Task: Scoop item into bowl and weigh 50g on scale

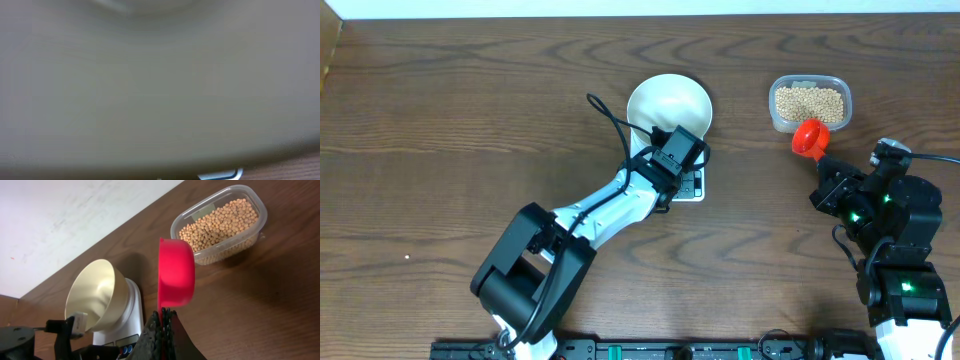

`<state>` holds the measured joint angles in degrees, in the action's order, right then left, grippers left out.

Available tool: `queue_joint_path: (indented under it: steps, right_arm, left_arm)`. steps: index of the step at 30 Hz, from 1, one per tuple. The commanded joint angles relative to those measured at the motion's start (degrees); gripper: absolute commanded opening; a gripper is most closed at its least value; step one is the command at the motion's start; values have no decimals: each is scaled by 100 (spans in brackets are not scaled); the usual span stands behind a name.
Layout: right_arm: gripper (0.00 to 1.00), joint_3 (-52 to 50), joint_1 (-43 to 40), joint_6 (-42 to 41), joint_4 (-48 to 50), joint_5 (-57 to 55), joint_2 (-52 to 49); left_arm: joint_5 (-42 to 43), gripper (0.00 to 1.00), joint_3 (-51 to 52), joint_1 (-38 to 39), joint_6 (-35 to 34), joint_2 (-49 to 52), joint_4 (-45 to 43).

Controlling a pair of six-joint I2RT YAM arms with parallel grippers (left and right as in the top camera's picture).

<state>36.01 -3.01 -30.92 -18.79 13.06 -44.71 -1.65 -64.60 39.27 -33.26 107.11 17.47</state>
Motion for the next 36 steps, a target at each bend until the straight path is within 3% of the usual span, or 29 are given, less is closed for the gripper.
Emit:
queue_joint_path:
  steps: [1,36]
  right_arm:
    - [1,-17,-44,98,11,-72,57]
    - [1,-17,-44,98,-74,-72,57]
  left_arm:
    - [-55,8,63,9,-52,111,-4]
    - [-81,7,63,9,-50,195,-52]
